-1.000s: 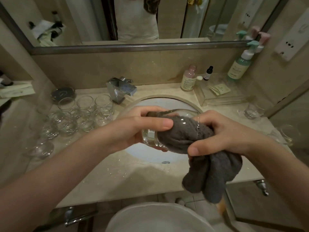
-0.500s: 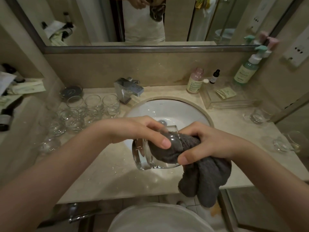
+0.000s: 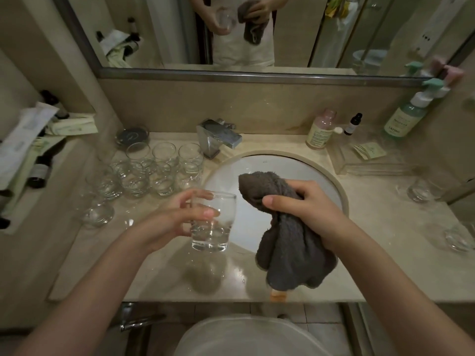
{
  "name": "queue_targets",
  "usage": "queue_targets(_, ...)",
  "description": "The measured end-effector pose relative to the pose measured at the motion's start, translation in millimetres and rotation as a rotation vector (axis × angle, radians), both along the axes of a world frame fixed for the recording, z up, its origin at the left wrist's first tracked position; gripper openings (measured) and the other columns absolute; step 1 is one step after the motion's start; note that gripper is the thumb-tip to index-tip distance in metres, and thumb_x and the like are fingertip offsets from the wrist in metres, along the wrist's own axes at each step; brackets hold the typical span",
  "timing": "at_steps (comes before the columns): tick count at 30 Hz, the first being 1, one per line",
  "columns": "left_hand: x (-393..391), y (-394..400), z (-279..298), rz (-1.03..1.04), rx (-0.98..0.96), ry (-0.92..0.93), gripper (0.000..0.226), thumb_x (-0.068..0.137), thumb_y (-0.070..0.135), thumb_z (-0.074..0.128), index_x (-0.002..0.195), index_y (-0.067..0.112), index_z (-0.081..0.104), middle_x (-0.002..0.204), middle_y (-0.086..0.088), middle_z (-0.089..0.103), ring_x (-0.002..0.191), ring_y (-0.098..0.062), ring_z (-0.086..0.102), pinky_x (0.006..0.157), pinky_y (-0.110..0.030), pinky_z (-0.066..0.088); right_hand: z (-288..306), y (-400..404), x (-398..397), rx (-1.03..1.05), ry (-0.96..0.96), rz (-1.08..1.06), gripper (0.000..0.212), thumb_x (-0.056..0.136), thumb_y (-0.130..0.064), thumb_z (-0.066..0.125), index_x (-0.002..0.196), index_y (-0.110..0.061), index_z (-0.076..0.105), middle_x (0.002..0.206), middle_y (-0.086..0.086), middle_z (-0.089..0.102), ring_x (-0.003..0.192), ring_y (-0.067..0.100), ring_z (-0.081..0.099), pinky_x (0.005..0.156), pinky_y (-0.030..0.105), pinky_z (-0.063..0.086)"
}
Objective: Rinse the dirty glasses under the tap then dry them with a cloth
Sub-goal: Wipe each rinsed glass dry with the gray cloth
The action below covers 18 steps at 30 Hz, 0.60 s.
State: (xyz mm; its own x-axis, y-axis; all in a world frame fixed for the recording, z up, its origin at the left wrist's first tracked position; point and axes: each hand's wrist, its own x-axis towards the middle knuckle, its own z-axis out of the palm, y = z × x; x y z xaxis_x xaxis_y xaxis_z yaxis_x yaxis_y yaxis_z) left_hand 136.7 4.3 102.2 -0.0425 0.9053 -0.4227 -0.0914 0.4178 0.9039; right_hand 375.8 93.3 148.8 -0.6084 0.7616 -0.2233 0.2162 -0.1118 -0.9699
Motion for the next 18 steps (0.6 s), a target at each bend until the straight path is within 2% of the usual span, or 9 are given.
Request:
queue_targets(3, -11, -4, -12, 0.161, 0.032, 0.102, 0.09, 0.031, 0.037, 0.087, 0.116, 0.027, 0.06, 0.111, -0.014, 0.069, 0.089, -0.017, 0.07, 0.076, -0.032, 0.056, -11, -7, -11, -0.044, -0.017, -0.018, 0.014, 0.082, -0.014, 0.073, 0.08, -0.001, 0.068, 0.064, 0.006, 0.059, 0.06, 0.015, 0.06, 0.056, 0.023, 0.049)
queue_targets(6, -27, -5, -23, 0.244, 0.085, 0.222, 0.084, 0.03, 0.037, 0.084, 0.111, 0.032, 0.06, 0.105, -0.009, 0.064, 0.086, -0.012, 0.067, 0.076, -0.024, 0.054, -23, -15, -24, -0.099, -0.01, -0.05, 0.011, 0.083, -0.012, 0.073, 0.073, -0.008, 0.068, 0.061, 0.004, 0.057, 0.058, 0.016, 0.058, 0.056, 0.025, 0.048)
queue_targets(9, -50, -7, -38, 0.312, 0.065, 0.353, 0.088, 0.027, 0.042, 0.085, 0.109, 0.033, 0.055, 0.104, -0.002, 0.061, 0.089, -0.015, 0.065, 0.083, -0.03, 0.054, -34, -22, -37, -0.164, 0.01, -0.087, 0.011, 0.083, -0.011, 0.072, 0.073, -0.013, 0.069, 0.061, 0.001, 0.061, 0.06, 0.018, 0.061, 0.062, 0.029, 0.05)
queue_targets(11, -67, -9, -48, 0.325, 0.037, 0.508, 0.093, 0.028, 0.049, 0.083, 0.114, 0.031, 0.051, 0.107, 0.002, 0.061, 0.097, -0.015, 0.065, 0.086, -0.034, 0.054, -40, -28, -46, -0.19, 0.018, -0.104, 0.012, 0.082, -0.012, 0.073, 0.071, -0.013, 0.07, 0.062, 0.001, 0.062, 0.061, 0.018, 0.06, 0.065, 0.032, 0.049)
queue_targets(14, -87, -11, -60, 0.353, -0.013, 0.725, 0.103, 0.028, 0.055, 0.075, 0.123, 0.027, 0.046, 0.113, 0.001, 0.06, 0.105, -0.019, 0.06, 0.093, -0.041, 0.05, -44, -38, -61, -0.241, 0.043, -0.116, 0.01, 0.083, -0.011, 0.072, 0.074, -0.011, 0.069, 0.06, 0.0, 0.061, 0.059, 0.017, 0.059, 0.061, 0.03, 0.051)
queue_targets(18, -109, -11, -69, 0.371, -0.095, 0.819, 0.107, 0.034, 0.053, 0.077, 0.132, 0.025, 0.043, 0.114, 0.003, 0.054, 0.108, -0.02, 0.056, 0.093, -0.041, 0.048, -51, -49, -78, -0.284, 0.055, -0.109, 0.01, 0.083, -0.01, 0.072, 0.074, -0.01, 0.069, 0.059, -0.001, 0.06, 0.058, 0.014, 0.058, 0.058, 0.027, 0.051)
